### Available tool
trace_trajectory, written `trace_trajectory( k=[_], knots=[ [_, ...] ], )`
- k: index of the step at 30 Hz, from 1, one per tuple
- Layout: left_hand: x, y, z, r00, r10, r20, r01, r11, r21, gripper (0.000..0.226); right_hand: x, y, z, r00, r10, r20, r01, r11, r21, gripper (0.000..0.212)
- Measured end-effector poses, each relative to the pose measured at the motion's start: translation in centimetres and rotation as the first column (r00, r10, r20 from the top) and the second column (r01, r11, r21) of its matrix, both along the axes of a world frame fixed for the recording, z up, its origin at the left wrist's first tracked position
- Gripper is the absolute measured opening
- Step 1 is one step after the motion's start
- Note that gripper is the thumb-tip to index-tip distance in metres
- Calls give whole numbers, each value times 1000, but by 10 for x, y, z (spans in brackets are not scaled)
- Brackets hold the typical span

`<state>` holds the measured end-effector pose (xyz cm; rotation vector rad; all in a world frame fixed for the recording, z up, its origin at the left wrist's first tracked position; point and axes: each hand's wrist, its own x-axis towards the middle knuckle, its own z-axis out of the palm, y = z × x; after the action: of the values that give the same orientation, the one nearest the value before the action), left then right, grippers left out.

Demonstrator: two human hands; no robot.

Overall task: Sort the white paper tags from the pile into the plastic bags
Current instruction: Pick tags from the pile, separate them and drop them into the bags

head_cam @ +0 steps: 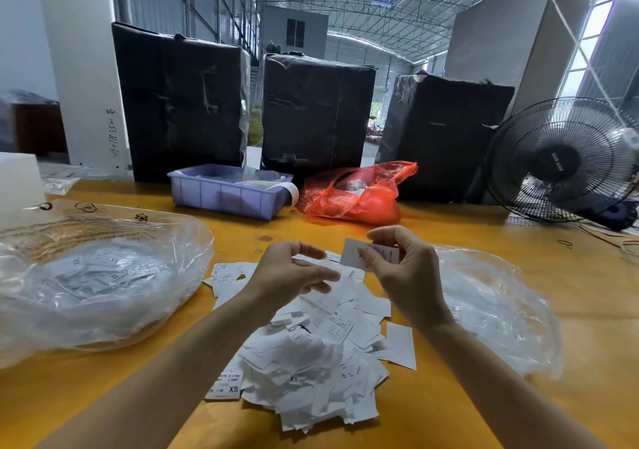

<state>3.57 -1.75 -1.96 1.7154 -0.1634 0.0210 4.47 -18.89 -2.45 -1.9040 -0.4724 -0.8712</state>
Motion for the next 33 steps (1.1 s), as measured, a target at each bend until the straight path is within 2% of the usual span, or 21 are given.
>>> trace_trajectory(
  k=[8,14,20,33],
  knots=[
    [-1,-1,1,1000,-6,-17,6,1000,-17,34,0,1,-3,999,29,-16,-30,999,-29,17],
    [0,-1,1,1000,-14,-14,14,1000,-11,26,0,3,-5,997,69,-43,-71,995,-67,17],
    [-1,0,3,999,-14,-29,14,1000,-15,36,2,-1,-2,1000,20,2,-20,999,-36,17],
    [0,0,2,1000,-18,-25,18,1000,-10,35,2,-1,-2,1000,0,27,1,999,-34,16]
  ],
)
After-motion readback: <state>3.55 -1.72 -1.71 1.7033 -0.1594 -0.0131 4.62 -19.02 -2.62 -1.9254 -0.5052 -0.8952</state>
